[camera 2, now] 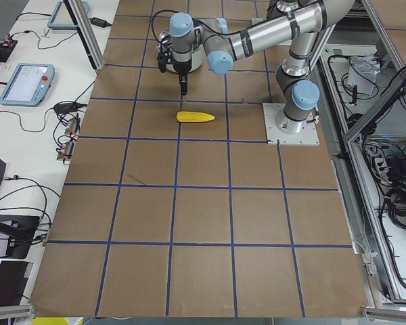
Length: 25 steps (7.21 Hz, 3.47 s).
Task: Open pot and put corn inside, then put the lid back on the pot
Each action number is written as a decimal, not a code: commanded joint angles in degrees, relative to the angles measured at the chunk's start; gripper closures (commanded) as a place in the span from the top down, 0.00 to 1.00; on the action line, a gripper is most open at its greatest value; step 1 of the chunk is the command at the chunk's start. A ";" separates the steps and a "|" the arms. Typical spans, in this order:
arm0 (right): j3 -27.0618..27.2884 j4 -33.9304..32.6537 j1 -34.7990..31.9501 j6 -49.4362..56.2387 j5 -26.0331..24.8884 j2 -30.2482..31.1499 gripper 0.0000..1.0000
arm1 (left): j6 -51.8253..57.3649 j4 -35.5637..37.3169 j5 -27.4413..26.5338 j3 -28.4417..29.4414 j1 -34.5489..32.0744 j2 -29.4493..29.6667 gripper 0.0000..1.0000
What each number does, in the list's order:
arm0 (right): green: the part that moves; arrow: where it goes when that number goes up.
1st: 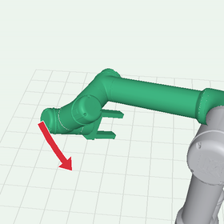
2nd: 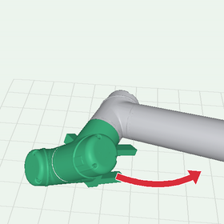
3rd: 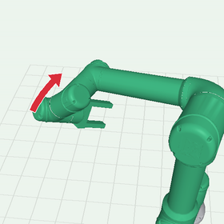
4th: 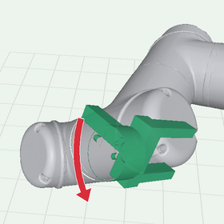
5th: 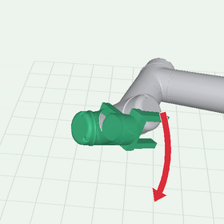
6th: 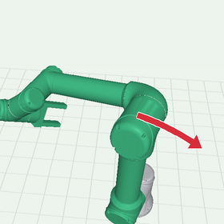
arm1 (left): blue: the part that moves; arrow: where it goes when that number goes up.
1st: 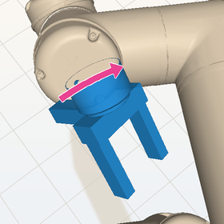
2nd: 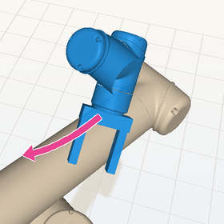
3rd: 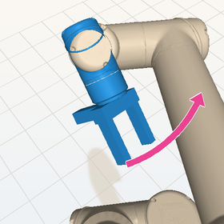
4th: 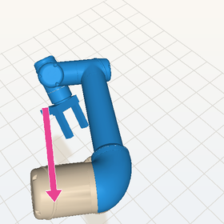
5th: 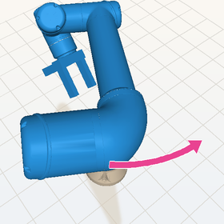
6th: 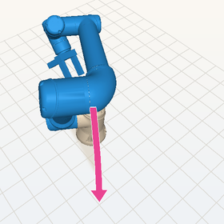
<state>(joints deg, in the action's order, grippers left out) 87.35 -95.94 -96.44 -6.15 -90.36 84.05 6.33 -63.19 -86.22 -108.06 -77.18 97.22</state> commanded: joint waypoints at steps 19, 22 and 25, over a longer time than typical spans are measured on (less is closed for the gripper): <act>-1.75 -11.28 -10.17 -4.48 -0.69 -14.79 0.97 | 6.86 -3.84 -2.82 -4.94 1.86 -8.79 0.02; -1.75 -11.38 -9.91 -4.31 -0.61 -14.88 0.72 | 5.55 -28.43 -2.99 11.95 -3.48 -8.89 0.02; -1.83 -11.38 -9.99 -4.48 -0.69 -14.79 0.51 | 2.37 -34.60 -2.12 18.64 -8.76 -8.63 0.02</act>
<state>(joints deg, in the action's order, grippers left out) 85.55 -107.32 -106.37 -10.59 -91.03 69.25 9.24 -94.41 -88.79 -92.83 -83.75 88.39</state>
